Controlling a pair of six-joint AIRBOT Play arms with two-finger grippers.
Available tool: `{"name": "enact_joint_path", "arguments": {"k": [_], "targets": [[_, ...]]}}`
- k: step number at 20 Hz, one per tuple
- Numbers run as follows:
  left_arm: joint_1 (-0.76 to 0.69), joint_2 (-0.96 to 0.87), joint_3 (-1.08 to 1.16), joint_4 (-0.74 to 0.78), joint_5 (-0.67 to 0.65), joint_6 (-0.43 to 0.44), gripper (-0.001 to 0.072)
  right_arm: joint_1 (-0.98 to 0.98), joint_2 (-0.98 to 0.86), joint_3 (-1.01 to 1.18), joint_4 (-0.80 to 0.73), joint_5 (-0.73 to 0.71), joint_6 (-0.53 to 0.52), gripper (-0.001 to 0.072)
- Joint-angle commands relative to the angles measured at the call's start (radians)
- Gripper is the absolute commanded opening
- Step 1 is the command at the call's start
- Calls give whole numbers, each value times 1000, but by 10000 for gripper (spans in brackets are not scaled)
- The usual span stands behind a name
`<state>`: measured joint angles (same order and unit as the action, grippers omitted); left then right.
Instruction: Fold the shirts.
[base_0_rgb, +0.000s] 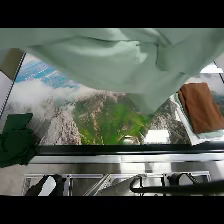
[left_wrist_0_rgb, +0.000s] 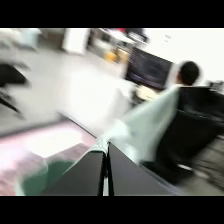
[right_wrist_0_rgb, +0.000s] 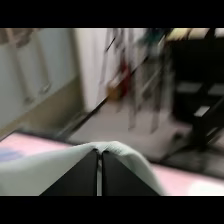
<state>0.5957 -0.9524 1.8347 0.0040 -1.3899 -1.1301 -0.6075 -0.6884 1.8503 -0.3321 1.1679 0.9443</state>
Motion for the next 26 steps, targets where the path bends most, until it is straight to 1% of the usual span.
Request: {"name": "enact_joint_path", "arguments": {"k": [1,2,4,5,7,9,10,12,13,15,16,18,19,21,24,26], "targets": [[230,101,204,157,56,-123,9,-29,61,162,-106,-108,-2,14],[254,110,205,193,58,-156,9,-29,59,160,-106,-105,-2,14],[229,108,158,219,56,-158,10,-29,26,157,-89,-59,-2,14],[196,95,116,229,42,-157,10,-29,-10,157,-41,-14,-2,14],[70,45,21,304,1,-158,10,-29,-113,157,87,100,-2,14],[-102,-37,-87,428,-32,-158,11,-18,-219,130,170,178,-2,15],[-181,-84,-149,493,-31,-158,11,22,-270,98,167,187,-2,15],[-307,-188,-261,593,45,-153,11,159,-362,19,74,173,-7,15],[-349,-242,-306,634,105,-153,11,246,-415,-23,-23,131,-6,15],[-401,-371,-364,704,246,-137,11,390,-536,-89,-187,-15,0,15],[-412,-449,-374,713,313,-121,11,436,-605,-97,-237,-91,8,15],[-412,-605,-360,703,394,-108,11,493,-755,-97,-258,-249,14,15],[-409,-683,-331,704,397,-108,11,503,-814,-97,-259,-308,37,14],[-383,-837,-237,704,351,-109,11,500,-908,-96,-259,-398,77,15],[-331,-990,-77,704,311,-111,10,438,-958,-96,-258,-472,82,13],[-308,-1061,32,703,294,-120,10,390,-963,-96,-259,-483,85,14]]}}
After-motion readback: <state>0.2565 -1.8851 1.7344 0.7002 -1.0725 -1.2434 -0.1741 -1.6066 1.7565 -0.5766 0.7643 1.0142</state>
